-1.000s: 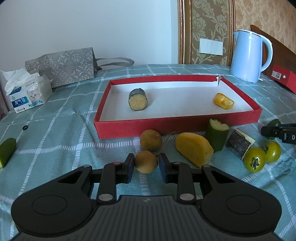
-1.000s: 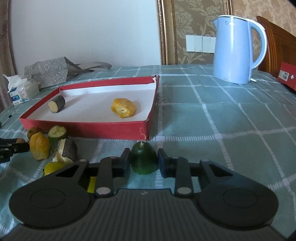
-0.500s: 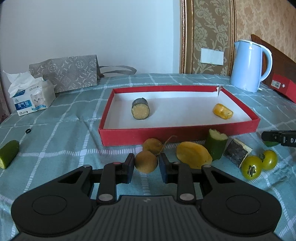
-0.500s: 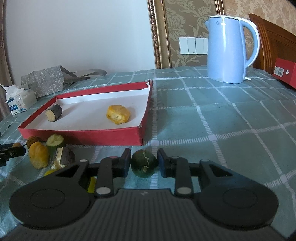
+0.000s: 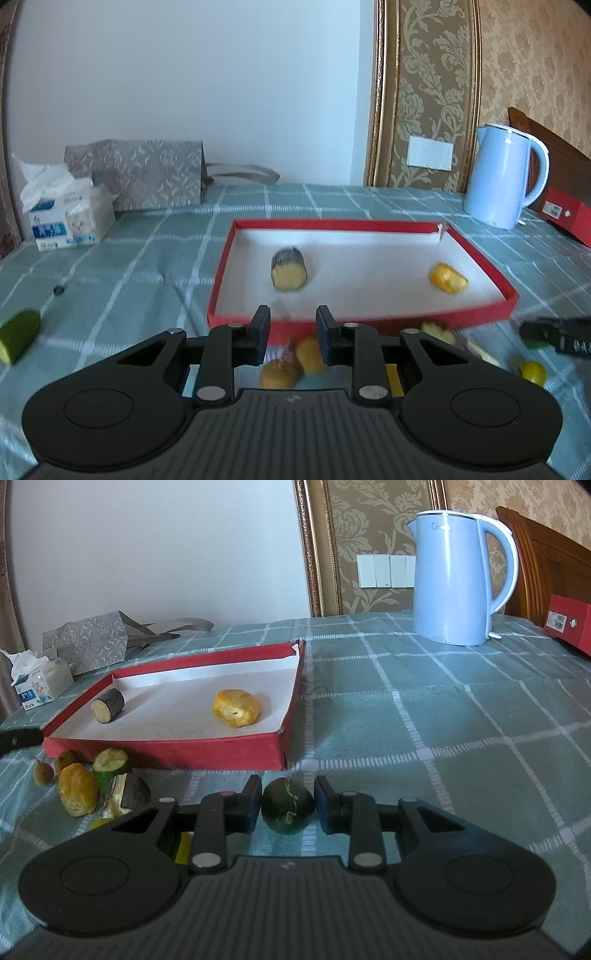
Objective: Organize fruits
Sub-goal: 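Drop the brown fruit into the tray with left tool while the right tool holds pear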
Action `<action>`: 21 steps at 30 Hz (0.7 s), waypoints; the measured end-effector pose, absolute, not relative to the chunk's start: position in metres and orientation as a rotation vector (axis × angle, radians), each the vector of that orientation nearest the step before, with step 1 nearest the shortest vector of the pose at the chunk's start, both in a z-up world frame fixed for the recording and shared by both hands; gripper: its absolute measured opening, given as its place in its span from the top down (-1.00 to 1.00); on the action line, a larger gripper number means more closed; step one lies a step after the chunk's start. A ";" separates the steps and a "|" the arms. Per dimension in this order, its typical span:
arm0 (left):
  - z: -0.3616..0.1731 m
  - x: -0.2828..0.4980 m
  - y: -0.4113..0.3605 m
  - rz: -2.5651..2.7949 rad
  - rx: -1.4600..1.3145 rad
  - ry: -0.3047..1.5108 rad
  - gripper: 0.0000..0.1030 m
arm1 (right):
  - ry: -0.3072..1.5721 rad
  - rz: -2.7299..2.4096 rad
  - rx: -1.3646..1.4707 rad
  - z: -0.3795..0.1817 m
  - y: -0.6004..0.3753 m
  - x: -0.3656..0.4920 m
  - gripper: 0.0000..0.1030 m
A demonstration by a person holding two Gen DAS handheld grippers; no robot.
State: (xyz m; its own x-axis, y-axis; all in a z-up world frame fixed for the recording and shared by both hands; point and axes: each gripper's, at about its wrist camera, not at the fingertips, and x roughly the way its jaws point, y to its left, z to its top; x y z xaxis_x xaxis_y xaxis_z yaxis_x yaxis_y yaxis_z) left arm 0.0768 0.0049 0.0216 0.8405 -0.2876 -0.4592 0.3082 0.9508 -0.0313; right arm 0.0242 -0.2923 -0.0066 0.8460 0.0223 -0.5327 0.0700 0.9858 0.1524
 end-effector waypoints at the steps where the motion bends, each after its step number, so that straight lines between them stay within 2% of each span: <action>1: 0.023 0.081 0.003 -0.311 0.046 0.475 0.48 | 0.563 -0.026 0.167 -0.007 -0.292 0.025 0.43; 7: 0.025 0.103 0.000 -0.309 0.020 0.493 0.49 | 0.565 -0.025 0.165 -0.007 -0.292 0.025 0.43; 21: 0.005 0.081 0.030 -0.374 0.046 0.582 0.48 | 0.571 -0.024 0.148 -0.008 -0.291 0.026 0.43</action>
State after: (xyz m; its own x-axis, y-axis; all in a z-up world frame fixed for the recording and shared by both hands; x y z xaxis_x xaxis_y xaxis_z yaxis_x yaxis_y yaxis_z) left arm 0.0813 0.0296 0.0054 0.7702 -0.3314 -0.5449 0.3573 0.9319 -0.0618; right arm 0.0260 -0.2907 -0.0079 0.8415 0.0180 -0.5400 0.0638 0.9891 0.1324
